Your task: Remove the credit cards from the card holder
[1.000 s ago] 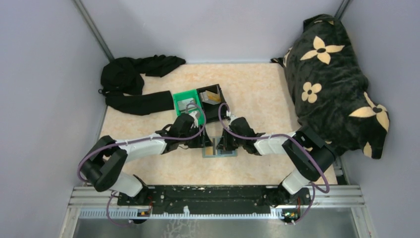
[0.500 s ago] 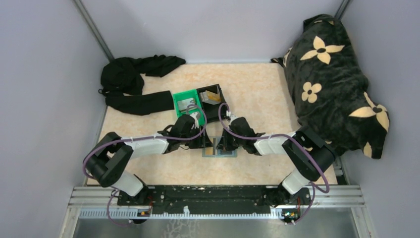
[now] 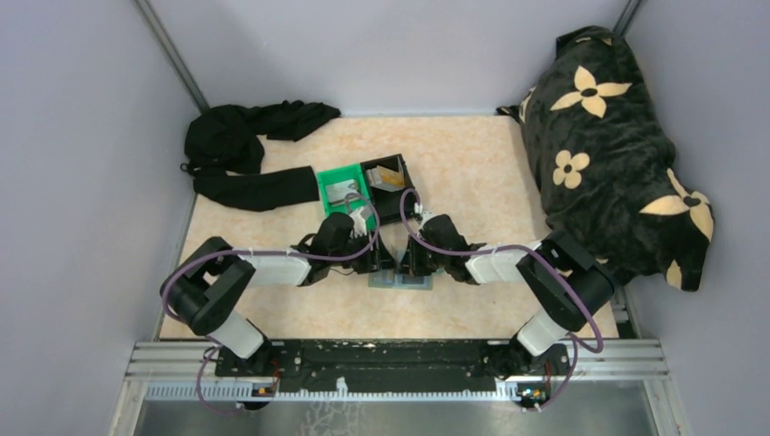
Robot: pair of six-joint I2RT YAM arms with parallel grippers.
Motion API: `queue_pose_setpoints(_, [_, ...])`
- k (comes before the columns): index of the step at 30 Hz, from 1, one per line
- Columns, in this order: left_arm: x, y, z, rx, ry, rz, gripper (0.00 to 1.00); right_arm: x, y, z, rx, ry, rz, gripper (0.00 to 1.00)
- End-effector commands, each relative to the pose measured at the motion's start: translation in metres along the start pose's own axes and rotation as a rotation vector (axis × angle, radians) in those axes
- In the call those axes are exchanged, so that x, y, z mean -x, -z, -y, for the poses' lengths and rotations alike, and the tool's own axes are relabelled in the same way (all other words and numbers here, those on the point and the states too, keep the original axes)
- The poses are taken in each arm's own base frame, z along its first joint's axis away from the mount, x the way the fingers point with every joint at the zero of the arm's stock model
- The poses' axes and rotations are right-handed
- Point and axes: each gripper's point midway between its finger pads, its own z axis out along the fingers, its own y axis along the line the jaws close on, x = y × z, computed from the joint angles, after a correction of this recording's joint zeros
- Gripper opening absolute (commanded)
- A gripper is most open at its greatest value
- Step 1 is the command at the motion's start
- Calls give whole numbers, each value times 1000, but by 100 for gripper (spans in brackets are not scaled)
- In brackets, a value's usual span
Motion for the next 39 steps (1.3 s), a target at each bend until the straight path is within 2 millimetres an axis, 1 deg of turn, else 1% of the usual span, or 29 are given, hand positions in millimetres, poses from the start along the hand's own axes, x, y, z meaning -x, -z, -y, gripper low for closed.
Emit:
queue_pose_setpoints(1, [-6,3,50,-231,2,-54,55,-11,-3,5,-17,11,-33,0])
queue_pose_setpoints(3, [-5,4,55,-249,1,-53,54,-11,-3,5,-18,12,-30,0])
queue_pose_setpoints(9, [-5,4,54,-240,-1,-58,54,-10,-1,4,-14,10,-22,0])
queue_pose_setpoints(16, [-7,1,46,-198,-6,-67,54,-8,2,3,-16,15,-16,0])
queue_pose_setpoints(22, [-9,-1,38,-179,-3,-73,53,0,11,3,-40,34,5,0])
queue_pose_setpoints(26, [-6,4,31,-156,-5,-67,50,5,19,-2,-28,46,21,0])
queue_pose_setpoints(29, [2,13,23,-131,-6,-31,48,8,20,-5,-21,55,26,0])
queue_pose_setpoints(32, [15,23,19,-90,-41,20,47,7,18,-3,-23,52,20,0])
queue_pose_setpoints(33, [22,26,21,-77,-60,39,47,5,17,-3,-20,50,15,0])
queue_pose_setpoints(35, [29,31,24,-55,-91,55,46,3,15,-3,-14,45,12,0])
queue_pose_setpoints(39, [41,37,37,-74,-122,91,46,2,15,-3,-11,41,9,0])
